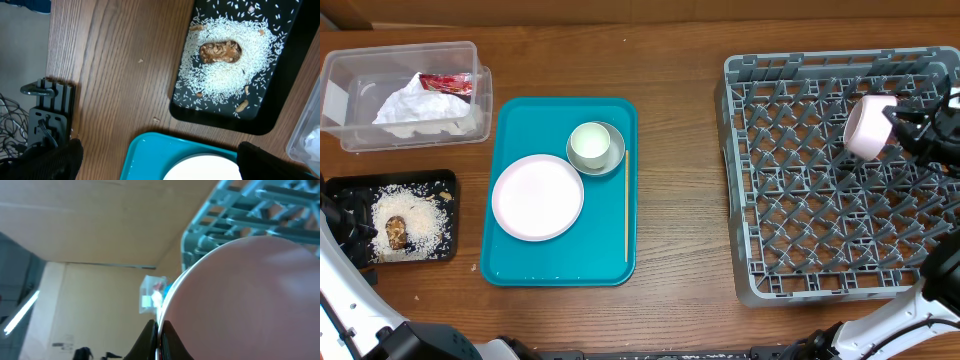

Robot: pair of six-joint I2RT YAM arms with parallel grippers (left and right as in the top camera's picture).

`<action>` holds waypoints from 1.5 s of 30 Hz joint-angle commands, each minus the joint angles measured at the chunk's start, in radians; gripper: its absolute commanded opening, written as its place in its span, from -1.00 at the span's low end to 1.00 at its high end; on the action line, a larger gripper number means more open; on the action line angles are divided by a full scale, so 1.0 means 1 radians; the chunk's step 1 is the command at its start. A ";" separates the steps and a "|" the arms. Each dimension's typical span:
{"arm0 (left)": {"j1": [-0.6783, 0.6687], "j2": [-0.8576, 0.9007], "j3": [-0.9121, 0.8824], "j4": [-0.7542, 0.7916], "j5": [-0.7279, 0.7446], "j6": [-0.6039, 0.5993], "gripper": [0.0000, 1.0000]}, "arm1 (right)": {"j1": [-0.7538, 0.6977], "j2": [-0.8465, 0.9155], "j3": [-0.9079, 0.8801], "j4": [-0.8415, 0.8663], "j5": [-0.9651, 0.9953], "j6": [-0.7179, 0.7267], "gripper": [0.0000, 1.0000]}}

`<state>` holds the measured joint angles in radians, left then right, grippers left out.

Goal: Sort waste into correct bins and load items into the dishwasher
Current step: 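Lower the small plate into the rack and open the right gripper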

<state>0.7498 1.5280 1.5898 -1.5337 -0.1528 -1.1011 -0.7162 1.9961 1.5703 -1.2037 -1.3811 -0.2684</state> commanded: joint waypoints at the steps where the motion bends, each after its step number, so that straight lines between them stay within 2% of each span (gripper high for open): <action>1: 0.003 0.002 -0.004 -0.002 -0.004 -0.018 1.00 | -0.011 -0.035 -0.003 0.003 0.104 0.014 -0.92; 8: 0.003 0.002 -0.004 -0.002 -0.003 -0.018 1.00 | -0.070 -0.035 -0.003 0.008 0.113 0.040 -0.90; 14: 0.003 0.002 -0.004 -0.002 -0.004 -0.018 1.00 | -0.109 -0.037 0.015 0.026 0.153 0.122 -0.62; 16: 0.003 0.002 -0.004 -0.002 -0.003 -0.018 0.99 | -0.120 -0.038 0.045 0.029 0.240 0.203 -0.62; 22: 0.003 0.002 -0.004 -0.002 -0.003 -0.018 1.00 | -0.137 -0.100 0.126 0.018 0.682 0.487 -0.55; 26: 0.003 0.002 -0.004 -0.002 -0.004 -0.018 0.99 | -0.108 -0.197 0.134 0.018 0.867 0.593 -0.50; 34: 0.003 0.002 -0.004 -0.002 -0.004 -0.018 1.00 | 0.056 -0.374 0.134 0.014 1.061 0.610 -0.47; 36: 0.003 0.002 -0.004 -0.002 -0.004 -0.018 1.00 | 0.130 -0.371 0.130 0.015 1.145 0.610 -0.30; 38: 0.003 0.002 -0.004 -0.002 -0.004 -0.018 1.00 | 0.192 -0.354 0.121 0.023 1.230 0.616 -0.32; 43: 0.003 0.002 -0.004 -0.002 -0.004 -0.018 1.00 | 0.296 -0.273 0.090 0.019 1.389 0.692 -0.71; 45: 0.003 0.002 -0.004 -0.002 -0.003 -0.018 1.00 | 0.301 -0.233 0.081 0.011 1.389 0.692 -0.76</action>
<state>0.7498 1.5280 1.5898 -1.5337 -0.1528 -1.1011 -0.4160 1.7100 1.6741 -1.1885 -0.1017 0.3878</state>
